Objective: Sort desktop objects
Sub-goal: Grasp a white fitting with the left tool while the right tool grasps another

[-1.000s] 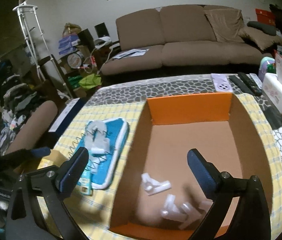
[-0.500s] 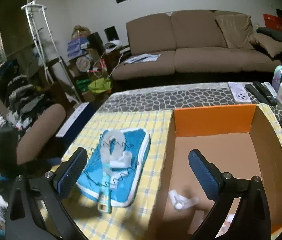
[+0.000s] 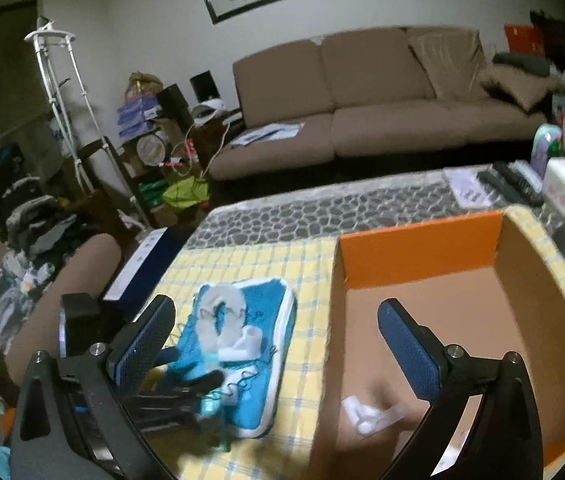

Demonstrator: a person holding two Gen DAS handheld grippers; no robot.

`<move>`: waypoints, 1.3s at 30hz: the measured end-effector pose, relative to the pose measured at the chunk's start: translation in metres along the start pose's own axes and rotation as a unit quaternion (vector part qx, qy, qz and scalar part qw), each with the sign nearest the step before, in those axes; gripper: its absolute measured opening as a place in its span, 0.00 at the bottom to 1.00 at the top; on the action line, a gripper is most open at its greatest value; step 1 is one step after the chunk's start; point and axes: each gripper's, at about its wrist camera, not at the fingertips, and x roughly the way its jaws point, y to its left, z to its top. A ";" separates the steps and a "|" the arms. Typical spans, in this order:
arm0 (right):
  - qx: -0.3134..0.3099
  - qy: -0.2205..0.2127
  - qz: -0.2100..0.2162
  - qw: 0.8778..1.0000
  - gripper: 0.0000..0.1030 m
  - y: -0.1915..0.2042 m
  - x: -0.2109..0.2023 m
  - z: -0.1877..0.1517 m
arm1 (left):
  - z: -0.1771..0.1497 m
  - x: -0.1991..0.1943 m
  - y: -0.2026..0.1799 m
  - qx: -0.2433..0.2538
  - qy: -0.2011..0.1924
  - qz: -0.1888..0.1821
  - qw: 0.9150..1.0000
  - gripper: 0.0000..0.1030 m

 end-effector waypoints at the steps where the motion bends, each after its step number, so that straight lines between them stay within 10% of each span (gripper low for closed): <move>1: 0.000 0.004 0.000 1.000 0.92 0.000 0.001 -0.001 | 0.001 0.002 -0.002 0.003 0.001 0.003 1.000 0.55; 6: -0.010 0.023 -0.012 1.000 0.68 0.000 0.008 -0.004 | 0.005 0.013 -0.005 0.011 0.000 0.001 1.000 0.51; 10: -0.015 0.039 -0.014 0.999 0.63 -0.001 0.014 -0.009 | 0.005 0.016 -0.004 0.009 0.005 0.012 1.000 0.10; 28: -0.002 0.071 0.006 0.997 0.60 0.029 0.048 -0.005 | 0.026 -0.089 0.060 -0.114 -0.115 -0.051 0.986 0.10; 39: -0.019 0.144 -0.021 0.989 0.60 0.053 0.113 -0.030 | 0.019 -0.088 0.100 -0.151 -0.106 -0.048 0.982 0.10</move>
